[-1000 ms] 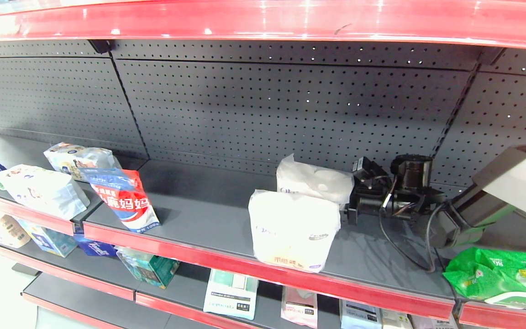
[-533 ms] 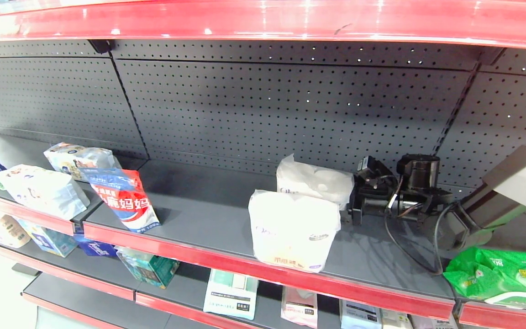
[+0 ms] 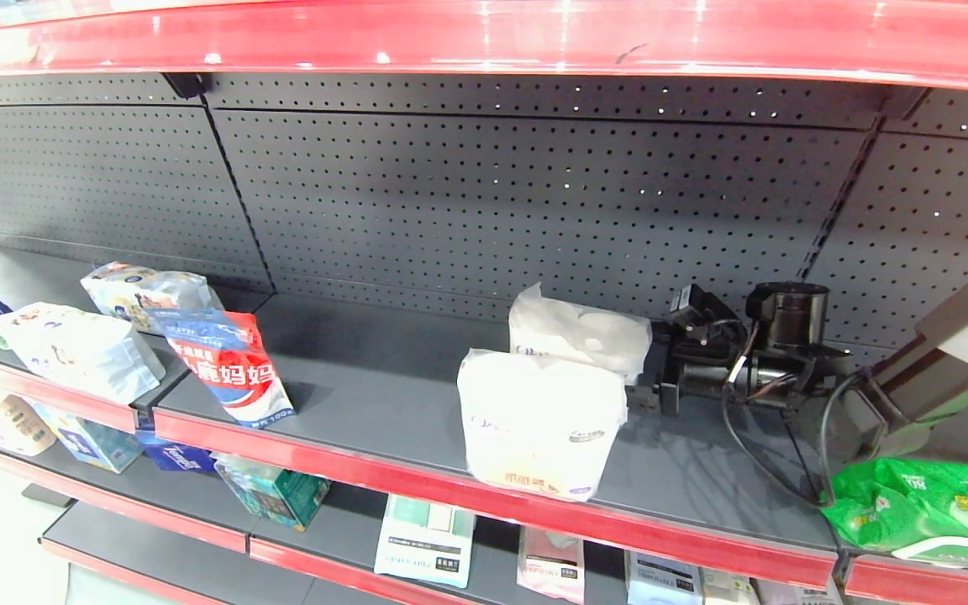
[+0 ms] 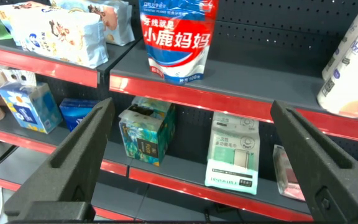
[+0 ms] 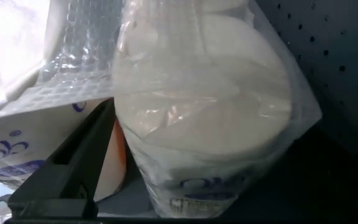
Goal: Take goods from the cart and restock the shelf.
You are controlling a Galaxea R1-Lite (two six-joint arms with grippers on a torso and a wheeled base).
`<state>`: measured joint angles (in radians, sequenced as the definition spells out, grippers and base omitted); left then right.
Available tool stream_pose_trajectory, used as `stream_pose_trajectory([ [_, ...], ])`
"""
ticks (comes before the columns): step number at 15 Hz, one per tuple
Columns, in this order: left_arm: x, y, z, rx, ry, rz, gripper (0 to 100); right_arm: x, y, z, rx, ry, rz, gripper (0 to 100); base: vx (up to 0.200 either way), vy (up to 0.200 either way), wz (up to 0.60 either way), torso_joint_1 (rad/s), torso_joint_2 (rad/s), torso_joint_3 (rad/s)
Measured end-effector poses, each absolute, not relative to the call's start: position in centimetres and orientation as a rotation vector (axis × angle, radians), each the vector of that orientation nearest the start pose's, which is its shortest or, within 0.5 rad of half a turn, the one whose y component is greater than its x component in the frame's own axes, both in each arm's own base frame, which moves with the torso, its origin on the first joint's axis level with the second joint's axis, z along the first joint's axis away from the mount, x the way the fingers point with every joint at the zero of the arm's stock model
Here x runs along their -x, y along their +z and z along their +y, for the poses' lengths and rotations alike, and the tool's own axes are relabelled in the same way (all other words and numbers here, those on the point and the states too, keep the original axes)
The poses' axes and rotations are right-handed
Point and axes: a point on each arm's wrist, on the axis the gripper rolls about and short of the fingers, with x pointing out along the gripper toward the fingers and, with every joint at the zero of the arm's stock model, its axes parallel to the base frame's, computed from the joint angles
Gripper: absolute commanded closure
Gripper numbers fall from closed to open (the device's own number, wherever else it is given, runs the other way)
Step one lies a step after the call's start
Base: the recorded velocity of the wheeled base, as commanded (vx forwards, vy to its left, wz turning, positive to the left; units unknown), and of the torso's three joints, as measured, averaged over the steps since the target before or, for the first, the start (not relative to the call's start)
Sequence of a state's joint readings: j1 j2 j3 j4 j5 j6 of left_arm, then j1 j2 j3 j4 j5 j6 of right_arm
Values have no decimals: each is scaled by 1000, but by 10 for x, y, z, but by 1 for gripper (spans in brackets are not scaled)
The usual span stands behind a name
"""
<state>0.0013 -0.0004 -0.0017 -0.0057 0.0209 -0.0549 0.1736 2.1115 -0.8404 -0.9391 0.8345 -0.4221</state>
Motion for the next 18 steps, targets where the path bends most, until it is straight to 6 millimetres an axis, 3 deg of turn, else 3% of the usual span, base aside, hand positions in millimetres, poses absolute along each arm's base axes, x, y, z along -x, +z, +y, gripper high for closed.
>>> stream_pose_trajectory([
  [5, 23, 77, 0, 55, 22, -8, 0, -351, 89, 61, 261, 989, 142, 0, 0, 0, 0, 0, 0, 0],
  [8, 23, 77, 0, 55, 22, -8, 0, -337, 88, 48, 249, 936, 200, 0, 0, 0, 0, 0, 0, 0],
  [18, 23, 77, 0, 55, 22, -8, 0, -291, 111, 12, 226, 826, 239, 0, 0, 0, 0, 0, 0, 0],
])
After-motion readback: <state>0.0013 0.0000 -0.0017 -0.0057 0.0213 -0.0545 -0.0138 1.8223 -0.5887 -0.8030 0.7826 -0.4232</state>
